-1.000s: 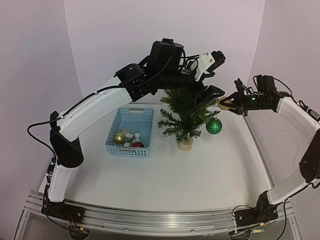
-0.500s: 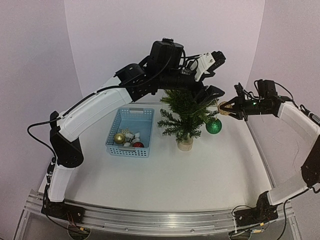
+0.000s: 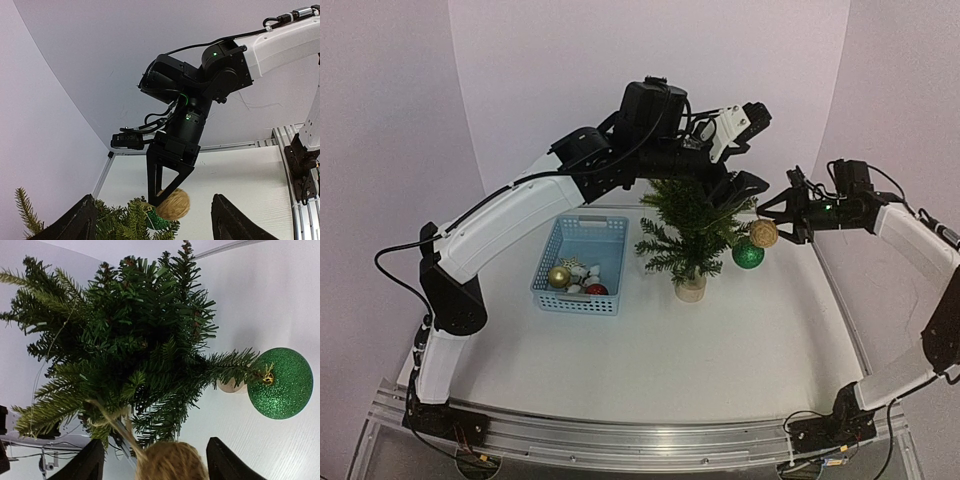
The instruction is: Decorate the small christmas tree
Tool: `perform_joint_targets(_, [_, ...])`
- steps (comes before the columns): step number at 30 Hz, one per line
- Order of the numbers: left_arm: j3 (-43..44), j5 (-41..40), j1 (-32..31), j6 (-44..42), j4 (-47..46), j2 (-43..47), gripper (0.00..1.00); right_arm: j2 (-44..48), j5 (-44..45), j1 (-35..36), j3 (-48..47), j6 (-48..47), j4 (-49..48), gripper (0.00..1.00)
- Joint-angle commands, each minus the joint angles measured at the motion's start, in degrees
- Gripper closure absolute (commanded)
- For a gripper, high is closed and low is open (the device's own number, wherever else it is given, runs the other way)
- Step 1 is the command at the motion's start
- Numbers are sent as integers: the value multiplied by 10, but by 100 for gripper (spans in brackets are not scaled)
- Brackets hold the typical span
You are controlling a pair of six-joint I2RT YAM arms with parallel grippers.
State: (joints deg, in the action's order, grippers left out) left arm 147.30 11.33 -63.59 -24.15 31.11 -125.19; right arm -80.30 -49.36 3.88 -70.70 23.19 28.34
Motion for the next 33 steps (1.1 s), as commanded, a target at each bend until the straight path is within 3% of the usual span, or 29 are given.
perform_joint_targets(1, [2,-12,2,-8,7,37,23,-2,-10,-2,-10,-4,-7,27])
perform_joint_targets(8, [1,-22,9,-13,18,46,22,24,28,-2,-12,-11,-5,26])
perform_joint_targets(13, [-9,-28,24,-26,39,72,16,74,122,-1,-20,-27,-2,17])
perform_joint_targets(18, [-52,-48,52,-31,56,113,12,112,206,-1,-36,-49,0,14])
perform_joint_targets(25, [-142,-40,142,11,79,174,12,126,213,-1,-42,-46,2,14])
perform_joint_targets(33, [-355,-8,264,40,90,256,12,144,235,-1,-62,-33,0,15])
